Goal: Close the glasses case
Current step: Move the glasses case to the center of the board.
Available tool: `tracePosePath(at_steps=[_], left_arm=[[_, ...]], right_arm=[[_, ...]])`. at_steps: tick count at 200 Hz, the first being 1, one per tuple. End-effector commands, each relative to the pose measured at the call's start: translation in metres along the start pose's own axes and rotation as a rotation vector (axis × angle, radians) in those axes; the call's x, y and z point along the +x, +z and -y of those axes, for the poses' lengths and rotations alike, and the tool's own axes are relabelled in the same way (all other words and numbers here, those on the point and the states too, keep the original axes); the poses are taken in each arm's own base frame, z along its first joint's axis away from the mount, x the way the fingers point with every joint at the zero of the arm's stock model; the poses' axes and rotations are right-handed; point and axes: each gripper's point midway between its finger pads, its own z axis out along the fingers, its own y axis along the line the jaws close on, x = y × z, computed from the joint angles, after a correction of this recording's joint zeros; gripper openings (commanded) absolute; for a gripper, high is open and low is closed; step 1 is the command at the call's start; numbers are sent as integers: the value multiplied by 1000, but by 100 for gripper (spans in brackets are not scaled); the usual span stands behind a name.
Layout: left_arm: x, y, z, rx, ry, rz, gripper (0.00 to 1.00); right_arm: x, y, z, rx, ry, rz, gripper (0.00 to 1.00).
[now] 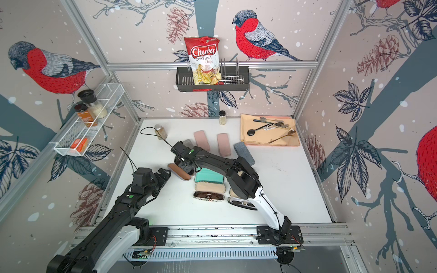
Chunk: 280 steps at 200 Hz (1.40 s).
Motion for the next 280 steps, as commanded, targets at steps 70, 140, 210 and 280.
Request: tracePosePath(at_steps=[70, 140, 210, 280], left_arm=[[-1, 3, 8, 44, -7, 4, 95], [3, 6, 8, 67, -24, -10, 93], [4, 14, 12, 82, -33, -27, 56], [5, 26, 18, 96, -22, -50, 0]], right_arm=[[-4, -2, -2, 0, 0, 11, 22], [-10, -10, -6, -30, 13, 28, 27], [-23, -32, 4, -39, 53, 86, 32], [-21, -25, 41, -138, 221, 80, 4]])
